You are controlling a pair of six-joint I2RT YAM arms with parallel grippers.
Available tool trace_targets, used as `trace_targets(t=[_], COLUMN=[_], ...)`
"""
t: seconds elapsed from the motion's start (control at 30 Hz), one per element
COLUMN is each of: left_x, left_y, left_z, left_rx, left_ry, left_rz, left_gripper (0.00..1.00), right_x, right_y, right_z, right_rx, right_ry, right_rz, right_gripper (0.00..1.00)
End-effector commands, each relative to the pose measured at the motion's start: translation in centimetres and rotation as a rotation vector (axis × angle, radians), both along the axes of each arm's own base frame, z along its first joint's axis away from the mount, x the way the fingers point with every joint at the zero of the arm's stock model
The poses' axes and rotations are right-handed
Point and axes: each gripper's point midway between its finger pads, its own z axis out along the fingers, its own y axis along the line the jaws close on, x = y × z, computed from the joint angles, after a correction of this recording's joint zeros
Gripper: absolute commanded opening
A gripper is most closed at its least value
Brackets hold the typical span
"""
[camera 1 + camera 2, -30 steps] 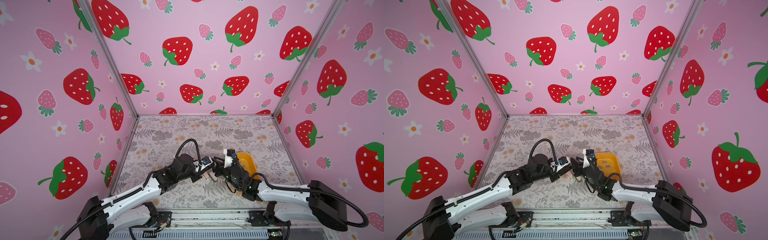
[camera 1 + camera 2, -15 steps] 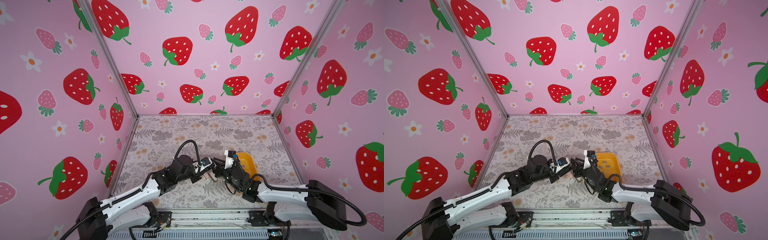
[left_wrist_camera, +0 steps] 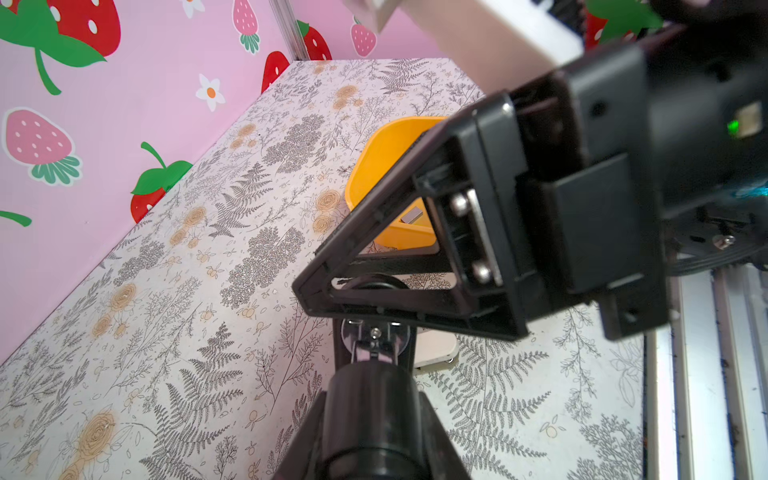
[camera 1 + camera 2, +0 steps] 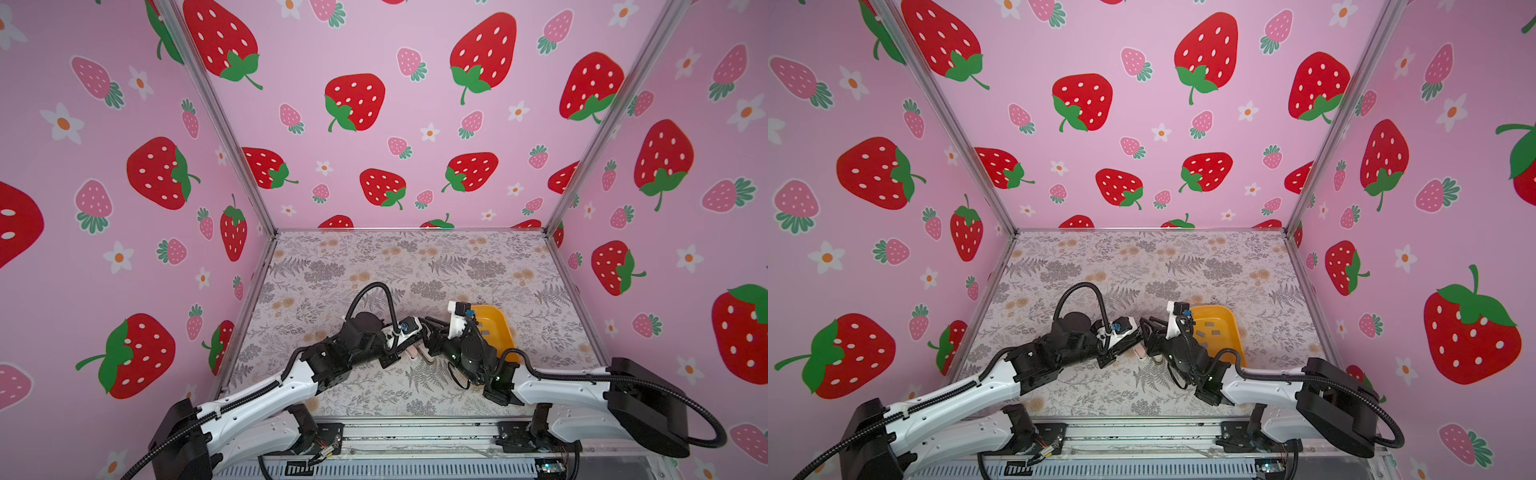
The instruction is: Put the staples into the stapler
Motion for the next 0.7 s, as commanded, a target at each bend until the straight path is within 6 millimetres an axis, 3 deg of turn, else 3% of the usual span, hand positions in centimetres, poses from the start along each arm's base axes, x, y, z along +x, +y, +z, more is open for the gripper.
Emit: trace_targets(t=[0.0, 0.4, 0.67], left_x=[-0.7, -1.2, -1.6], left_y=[-1.0, -0.7, -0.6], left_z=[6.1, 7.2, 7.6], left_rx=[-0.162, -0.171, -0.184], left_ry=[-0.140, -0.179, -0.193], left_rz=[-0.069, -0.092, -0.106], left_gripper=[0.00, 0.00, 0.00], right_x=[2.6, 2.9, 3.0], right_y=[-5.0, -5.1, -5.0], right_z=[-6.0, -7.0, -7.2], right_rx=[-0.213, -0.233, -0.235], right_ry=[0.063, 0.080, 0.084], right_rz=[-0.226, -0.247, -0.246], right_gripper=[0.35, 0.34, 0.15])
